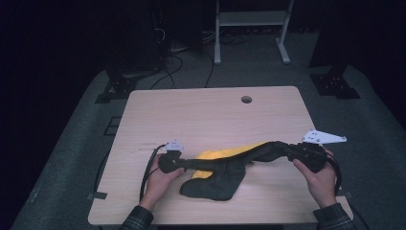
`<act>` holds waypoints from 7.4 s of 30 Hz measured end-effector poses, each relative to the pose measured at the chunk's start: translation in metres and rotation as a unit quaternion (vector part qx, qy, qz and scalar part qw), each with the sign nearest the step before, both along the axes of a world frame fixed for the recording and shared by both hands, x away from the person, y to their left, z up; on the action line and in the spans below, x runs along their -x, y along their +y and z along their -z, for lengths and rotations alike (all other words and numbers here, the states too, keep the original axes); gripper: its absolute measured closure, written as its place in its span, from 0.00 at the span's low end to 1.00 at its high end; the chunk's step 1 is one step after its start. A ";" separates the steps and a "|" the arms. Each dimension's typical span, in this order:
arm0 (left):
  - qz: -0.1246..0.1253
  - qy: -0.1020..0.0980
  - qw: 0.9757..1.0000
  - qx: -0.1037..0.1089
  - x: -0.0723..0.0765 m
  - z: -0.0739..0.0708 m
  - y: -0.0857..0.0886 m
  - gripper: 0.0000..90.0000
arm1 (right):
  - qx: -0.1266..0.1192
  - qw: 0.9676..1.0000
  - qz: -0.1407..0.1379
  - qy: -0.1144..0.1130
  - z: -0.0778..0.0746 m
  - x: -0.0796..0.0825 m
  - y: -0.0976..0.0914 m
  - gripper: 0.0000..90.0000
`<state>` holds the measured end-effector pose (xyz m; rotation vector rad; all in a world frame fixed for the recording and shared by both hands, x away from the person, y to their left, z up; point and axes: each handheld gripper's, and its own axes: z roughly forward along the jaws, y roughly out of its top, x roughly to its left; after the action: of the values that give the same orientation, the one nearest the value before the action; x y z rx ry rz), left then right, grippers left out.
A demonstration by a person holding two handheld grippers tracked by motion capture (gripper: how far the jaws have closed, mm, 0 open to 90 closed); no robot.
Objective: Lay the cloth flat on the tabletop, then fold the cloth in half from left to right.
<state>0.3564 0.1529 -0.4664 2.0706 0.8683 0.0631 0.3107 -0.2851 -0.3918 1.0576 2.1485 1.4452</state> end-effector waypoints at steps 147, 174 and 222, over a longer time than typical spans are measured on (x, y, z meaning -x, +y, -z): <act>-0.107 -0.040 0.990 -0.078 -0.028 0.005 0.034 0.52 | 0.060 0.990 0.086 0.091 0.066 -0.135 0.044 0.96; -0.121 -0.051 0.988 -0.078 -0.005 -0.005 0.055 0.46 | 0.086 0.989 0.097 0.074 0.061 -0.089 -0.013 0.50; -0.151 -0.038 0.987 -0.045 -0.004 0.012 0.044 0.94 | 0.128 0.980 0.104 0.111 0.085 -0.058 -0.042 0.45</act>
<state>0.3604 0.1966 -0.4782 1.9886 1.1443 0.3477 0.3683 -0.3267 -0.4771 1.3482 2.2187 0.9674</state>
